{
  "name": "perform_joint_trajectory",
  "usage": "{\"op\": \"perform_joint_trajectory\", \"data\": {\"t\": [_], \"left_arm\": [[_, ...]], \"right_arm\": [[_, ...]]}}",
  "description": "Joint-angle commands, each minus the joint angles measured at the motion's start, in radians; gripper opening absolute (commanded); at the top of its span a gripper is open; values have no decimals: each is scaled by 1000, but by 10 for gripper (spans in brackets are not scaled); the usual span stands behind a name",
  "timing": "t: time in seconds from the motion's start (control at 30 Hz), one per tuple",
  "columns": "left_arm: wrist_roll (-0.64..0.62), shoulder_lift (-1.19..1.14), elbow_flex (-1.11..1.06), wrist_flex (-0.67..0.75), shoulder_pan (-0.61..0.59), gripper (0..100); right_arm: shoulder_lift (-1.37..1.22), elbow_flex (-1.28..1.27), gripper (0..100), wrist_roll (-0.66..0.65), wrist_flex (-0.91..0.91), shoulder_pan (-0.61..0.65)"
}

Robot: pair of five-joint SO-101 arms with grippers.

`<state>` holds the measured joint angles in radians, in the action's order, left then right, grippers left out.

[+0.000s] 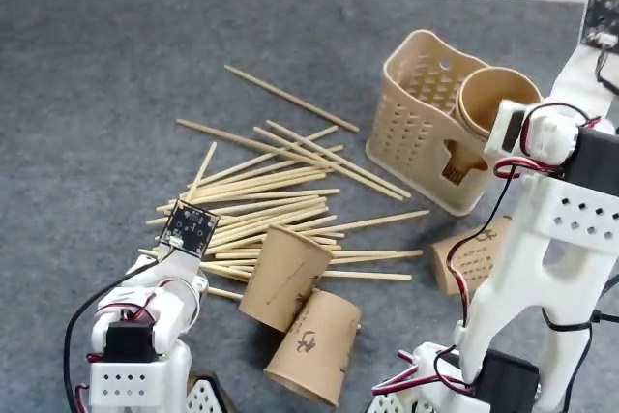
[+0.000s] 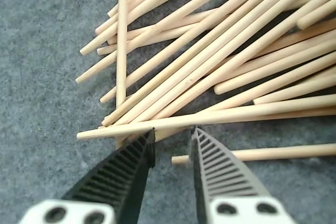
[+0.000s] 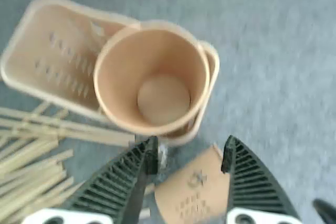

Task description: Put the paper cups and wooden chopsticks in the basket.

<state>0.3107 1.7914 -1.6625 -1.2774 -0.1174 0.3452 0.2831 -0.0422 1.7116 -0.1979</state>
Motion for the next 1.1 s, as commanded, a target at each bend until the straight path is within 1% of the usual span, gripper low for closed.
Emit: {"op": "perform_joint_trajectory", "data": {"t": [0.0,0.17,0.27,0.37,0.47,0.63,0.77,0.9,1.07], "left_arm": [[5,-12,10,23,-8,125],[5,-12,10,23,-8,124],[5,-12,10,23,-8,124],[5,-12,8,23,-8,124],[5,-12,8,23,-8,124],[5,-12,8,23,-8,124],[5,-12,8,23,-8,123],[5,-12,8,23,-8,123],[5,-12,7,23,-10,123]], "right_arm": [[50,-21,206,-55,51,2],[61,-154,206,-66,48,-13],[61,-231,206,-135,47,-51],[61,-314,206,-190,-10,-99],[61,-406,206,-218,-91,-150],[61,-547,206,-213,-182,-194],[61,-645,206,-213,-259,-197],[61,-699,206,-212,-337,-197],[59,-720,206,-212,-387,-209]]}}
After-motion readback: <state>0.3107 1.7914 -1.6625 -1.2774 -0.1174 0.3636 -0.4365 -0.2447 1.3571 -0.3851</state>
